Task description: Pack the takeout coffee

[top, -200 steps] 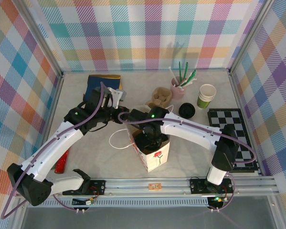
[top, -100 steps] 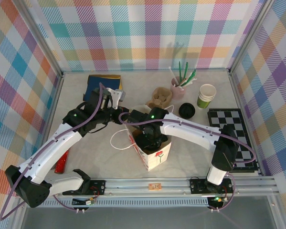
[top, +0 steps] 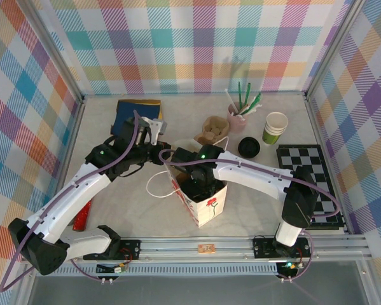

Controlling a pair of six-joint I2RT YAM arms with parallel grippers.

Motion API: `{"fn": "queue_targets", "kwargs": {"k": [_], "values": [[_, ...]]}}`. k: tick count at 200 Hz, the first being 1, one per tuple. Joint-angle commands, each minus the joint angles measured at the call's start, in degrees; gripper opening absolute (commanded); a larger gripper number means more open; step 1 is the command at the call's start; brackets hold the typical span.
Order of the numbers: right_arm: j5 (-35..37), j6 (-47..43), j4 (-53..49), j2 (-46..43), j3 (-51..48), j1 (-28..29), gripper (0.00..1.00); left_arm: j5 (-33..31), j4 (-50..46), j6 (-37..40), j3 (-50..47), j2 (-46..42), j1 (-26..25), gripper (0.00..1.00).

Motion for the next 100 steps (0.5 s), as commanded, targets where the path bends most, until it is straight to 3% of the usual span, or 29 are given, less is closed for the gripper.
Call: {"fn": "queue_targets", "kwargs": {"k": [1,100], "values": [[-0.7,0.9,-0.2,-1.0,-0.8,-0.4,0.31,-1.1,-0.3,-0.5,1.6,0.3,-0.8,0.09],[-2.4,2.4,1.5,-2.1,-4.2,-0.4,0.31,-2.3,-0.1,-0.9,1.9,0.7,-0.8,0.09]]}}
